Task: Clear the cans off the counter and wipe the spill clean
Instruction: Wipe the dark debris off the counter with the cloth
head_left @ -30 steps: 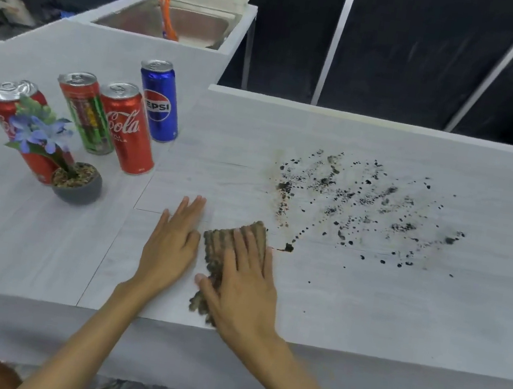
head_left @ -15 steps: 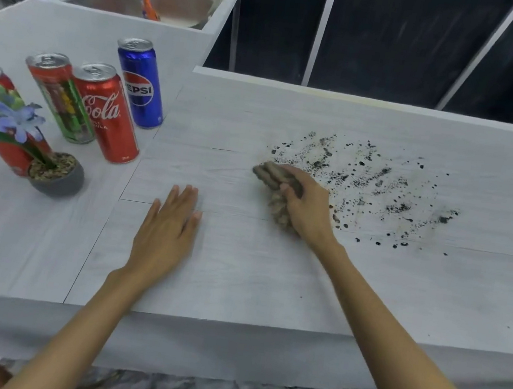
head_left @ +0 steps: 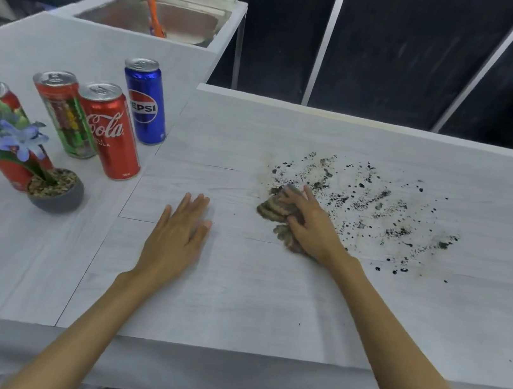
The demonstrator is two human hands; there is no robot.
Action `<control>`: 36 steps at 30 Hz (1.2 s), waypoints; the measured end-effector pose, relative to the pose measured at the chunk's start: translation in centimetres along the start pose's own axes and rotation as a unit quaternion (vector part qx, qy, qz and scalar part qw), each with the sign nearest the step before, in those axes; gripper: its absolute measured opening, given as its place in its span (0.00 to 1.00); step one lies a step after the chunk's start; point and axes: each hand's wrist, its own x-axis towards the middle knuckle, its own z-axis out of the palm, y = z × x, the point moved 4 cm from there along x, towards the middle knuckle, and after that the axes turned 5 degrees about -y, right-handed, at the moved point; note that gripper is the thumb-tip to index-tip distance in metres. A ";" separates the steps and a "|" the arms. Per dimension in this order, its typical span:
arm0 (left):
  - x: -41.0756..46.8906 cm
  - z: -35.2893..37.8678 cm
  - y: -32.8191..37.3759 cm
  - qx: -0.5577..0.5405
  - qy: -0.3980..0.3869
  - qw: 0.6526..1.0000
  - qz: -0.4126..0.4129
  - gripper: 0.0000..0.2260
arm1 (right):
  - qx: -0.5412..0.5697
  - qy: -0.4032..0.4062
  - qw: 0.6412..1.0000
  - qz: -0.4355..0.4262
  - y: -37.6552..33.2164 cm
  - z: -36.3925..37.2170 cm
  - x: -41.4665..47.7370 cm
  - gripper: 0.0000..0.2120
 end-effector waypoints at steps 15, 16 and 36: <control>5.1 -0.8 -2.5 0.073 -0.005 0.997 -0.004 0.22 | -0.104 0.069 0.991 -0.054 -4.4 4.7 3.4 0.20; 5.0 -0.9 -2.5 0.064 -0.003 0.998 -0.003 0.22 | -0.105 0.074 0.990 -0.052 -3.4 3.9 4.0 0.20; 8.8 -1.2 -1.1 0.027 -0.044 0.999 0.014 0.23 | -0.129 0.051 0.990 -0.036 -3.4 4.3 6.1 0.25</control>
